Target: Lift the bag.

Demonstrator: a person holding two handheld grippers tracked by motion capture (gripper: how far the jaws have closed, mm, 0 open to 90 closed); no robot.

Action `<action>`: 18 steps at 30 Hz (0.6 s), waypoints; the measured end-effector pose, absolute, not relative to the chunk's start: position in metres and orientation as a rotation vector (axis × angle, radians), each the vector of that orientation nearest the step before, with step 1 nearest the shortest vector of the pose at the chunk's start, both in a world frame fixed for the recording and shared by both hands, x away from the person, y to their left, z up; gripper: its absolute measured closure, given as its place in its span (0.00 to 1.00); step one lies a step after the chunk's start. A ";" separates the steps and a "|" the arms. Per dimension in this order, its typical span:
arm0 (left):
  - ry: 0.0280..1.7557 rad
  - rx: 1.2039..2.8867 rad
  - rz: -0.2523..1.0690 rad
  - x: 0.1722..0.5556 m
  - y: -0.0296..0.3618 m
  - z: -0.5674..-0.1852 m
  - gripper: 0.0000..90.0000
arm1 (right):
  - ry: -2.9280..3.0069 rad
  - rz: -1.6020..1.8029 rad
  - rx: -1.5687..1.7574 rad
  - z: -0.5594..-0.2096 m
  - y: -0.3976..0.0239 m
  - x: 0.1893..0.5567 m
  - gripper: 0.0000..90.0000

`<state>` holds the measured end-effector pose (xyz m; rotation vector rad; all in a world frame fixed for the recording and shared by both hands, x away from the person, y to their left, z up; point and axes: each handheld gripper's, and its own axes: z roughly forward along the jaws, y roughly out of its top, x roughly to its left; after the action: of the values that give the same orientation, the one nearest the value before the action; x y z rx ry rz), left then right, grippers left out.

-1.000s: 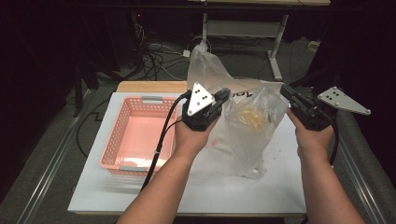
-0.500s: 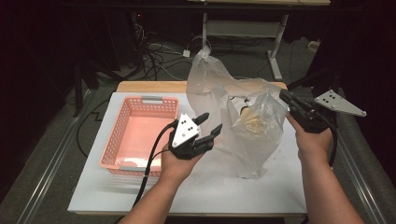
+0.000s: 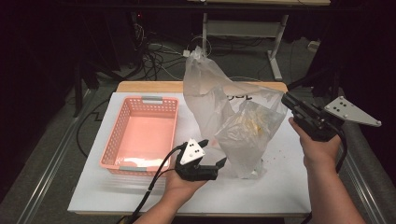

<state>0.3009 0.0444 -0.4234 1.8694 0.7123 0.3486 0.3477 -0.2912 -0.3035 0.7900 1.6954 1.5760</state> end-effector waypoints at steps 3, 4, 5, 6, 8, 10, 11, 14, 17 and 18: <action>0.708 1.887 0.357 0.297 0.041 -0.431 0.15 | 1.681 1.598 0.773 -0.299 -0.296 0.338 0.87; 0.715 1.898 0.349 0.296 0.040 -0.434 0.11 | 1.677 1.604 0.766 -0.298 -0.298 0.335 0.86; 0.722 1.910 0.333 0.296 0.039 -0.437 0.09 | 1.681 1.604 0.759 -0.297 -0.299 0.332 0.85; 0.727 1.917 0.328 0.296 0.039 -0.439 0.06 | 1.689 1.602 0.759 -0.296 -0.301 0.330 0.83; 0.734 1.925 0.326 0.295 0.038 -0.443 0.01 | 1.711 1.594 0.768 -0.299 -0.302 0.328 0.81; 0.732 1.932 0.327 0.293 0.038 -0.447 0.00 | 1.739 1.572 0.775 -0.305 -0.304 0.329 0.77; 0.729 1.934 0.333 0.292 0.039 -0.449 0.00 | 1.758 1.566 0.795 -0.310 -0.305 0.329 0.75; 0.741 1.938 0.335 0.292 0.040 -0.455 0.00 | 1.806 1.536 0.833 -0.326 -0.305 0.331 0.67; 0.757 1.934 0.332 0.293 0.042 -0.458 0.00 | 1.847 1.491 0.868 -0.348 -0.305 0.333 0.58; 0.761 1.933 0.334 0.293 0.042 -0.459 0.00 | 1.858 1.486 0.874 -0.353 -0.306 0.334 0.54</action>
<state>0.2935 0.0424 -0.4591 1.9331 0.7612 0.3344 0.3338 -0.3055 -0.3525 0.8739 1.8581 1.4860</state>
